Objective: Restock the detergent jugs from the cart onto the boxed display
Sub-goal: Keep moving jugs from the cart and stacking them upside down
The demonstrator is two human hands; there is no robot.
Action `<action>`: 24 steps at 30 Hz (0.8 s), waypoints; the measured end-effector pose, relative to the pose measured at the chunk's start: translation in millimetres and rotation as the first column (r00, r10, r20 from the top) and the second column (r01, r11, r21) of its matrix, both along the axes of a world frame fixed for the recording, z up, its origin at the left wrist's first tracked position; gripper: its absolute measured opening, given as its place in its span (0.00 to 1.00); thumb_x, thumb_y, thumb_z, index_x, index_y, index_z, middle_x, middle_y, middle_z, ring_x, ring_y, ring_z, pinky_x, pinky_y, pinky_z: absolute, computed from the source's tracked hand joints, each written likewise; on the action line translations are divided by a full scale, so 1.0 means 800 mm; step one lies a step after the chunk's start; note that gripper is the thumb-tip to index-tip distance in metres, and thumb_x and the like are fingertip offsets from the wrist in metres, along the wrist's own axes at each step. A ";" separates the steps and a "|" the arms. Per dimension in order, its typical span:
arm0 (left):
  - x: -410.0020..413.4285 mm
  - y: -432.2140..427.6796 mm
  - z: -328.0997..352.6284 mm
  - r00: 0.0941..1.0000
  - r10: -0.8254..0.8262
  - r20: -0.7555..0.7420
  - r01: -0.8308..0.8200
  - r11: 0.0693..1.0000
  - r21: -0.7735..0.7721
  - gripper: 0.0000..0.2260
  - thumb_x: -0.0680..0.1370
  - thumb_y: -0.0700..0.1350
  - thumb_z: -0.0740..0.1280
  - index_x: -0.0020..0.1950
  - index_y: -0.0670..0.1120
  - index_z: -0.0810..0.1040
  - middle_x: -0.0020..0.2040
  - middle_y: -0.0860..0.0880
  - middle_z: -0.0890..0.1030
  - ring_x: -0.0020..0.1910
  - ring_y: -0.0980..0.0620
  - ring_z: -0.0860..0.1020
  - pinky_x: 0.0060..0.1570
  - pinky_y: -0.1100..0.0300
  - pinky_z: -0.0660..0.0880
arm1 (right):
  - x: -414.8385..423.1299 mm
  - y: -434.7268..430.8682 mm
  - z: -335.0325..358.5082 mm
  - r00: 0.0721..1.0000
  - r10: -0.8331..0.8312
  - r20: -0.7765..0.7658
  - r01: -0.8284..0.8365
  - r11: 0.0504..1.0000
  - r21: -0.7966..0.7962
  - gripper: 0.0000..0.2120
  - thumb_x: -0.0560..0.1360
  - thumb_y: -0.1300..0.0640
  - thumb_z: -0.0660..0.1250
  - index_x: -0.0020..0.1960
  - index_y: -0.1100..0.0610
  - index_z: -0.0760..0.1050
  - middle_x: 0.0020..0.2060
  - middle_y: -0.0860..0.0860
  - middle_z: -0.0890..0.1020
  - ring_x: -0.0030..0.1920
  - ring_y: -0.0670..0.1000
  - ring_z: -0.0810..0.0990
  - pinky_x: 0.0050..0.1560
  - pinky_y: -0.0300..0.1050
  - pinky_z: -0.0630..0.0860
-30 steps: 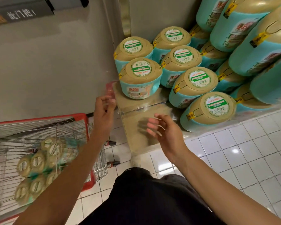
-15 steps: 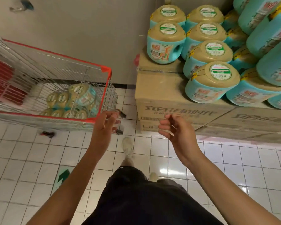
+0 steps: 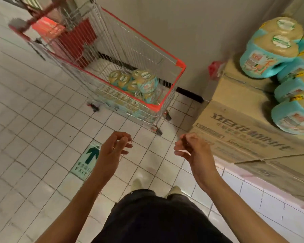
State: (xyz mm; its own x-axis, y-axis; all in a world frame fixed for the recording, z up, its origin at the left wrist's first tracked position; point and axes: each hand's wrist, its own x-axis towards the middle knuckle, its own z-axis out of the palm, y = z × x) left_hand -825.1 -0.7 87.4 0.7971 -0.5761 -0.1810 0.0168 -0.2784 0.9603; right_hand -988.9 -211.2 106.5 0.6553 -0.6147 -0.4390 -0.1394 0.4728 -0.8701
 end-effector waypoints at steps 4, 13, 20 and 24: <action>0.038 0.101 0.000 0.989 0.146 -0.020 -0.145 0.989 0.037 0.13 0.85 0.49 0.61 0.58 0.42 0.79 0.54 0.49 0.85 0.52 0.48 0.85 0.49 0.54 0.82 | 0.069 0.070 -0.004 0.988 0.146 -0.048 -0.148 0.989 -0.031 0.13 0.86 0.56 0.61 0.53 0.61 0.81 0.44 0.57 0.86 0.45 0.55 0.85 0.48 0.48 0.84; 0.118 0.242 -0.007 0.951 0.301 -0.071 -0.296 0.953 0.068 0.13 0.84 0.51 0.61 0.60 0.46 0.80 0.56 0.51 0.85 0.54 0.50 0.85 0.51 0.55 0.82 | 0.170 0.161 -0.029 0.943 0.310 -0.117 -0.318 0.947 -0.052 0.13 0.86 0.56 0.62 0.50 0.55 0.84 0.46 0.60 0.86 0.47 0.58 0.86 0.48 0.48 0.85; 0.206 0.223 -0.013 0.948 0.305 -0.087 -0.302 0.952 0.044 0.14 0.82 0.51 0.60 0.60 0.45 0.80 0.56 0.49 0.85 0.55 0.49 0.85 0.52 0.53 0.82 | 0.242 0.152 -0.042 0.926 0.331 -0.183 -0.348 0.935 -0.065 0.14 0.86 0.58 0.62 0.48 0.53 0.84 0.44 0.59 0.86 0.46 0.57 0.86 0.48 0.47 0.85; 0.273 0.201 -0.020 0.950 0.294 -0.103 -0.291 0.956 0.041 0.15 0.81 0.56 0.61 0.59 0.48 0.79 0.56 0.51 0.84 0.55 0.49 0.85 0.52 0.53 0.82 | 0.312 0.134 -0.054 0.922 0.331 -0.202 -0.348 0.936 -0.055 0.13 0.86 0.59 0.62 0.48 0.55 0.84 0.44 0.59 0.86 0.45 0.57 0.86 0.48 0.47 0.85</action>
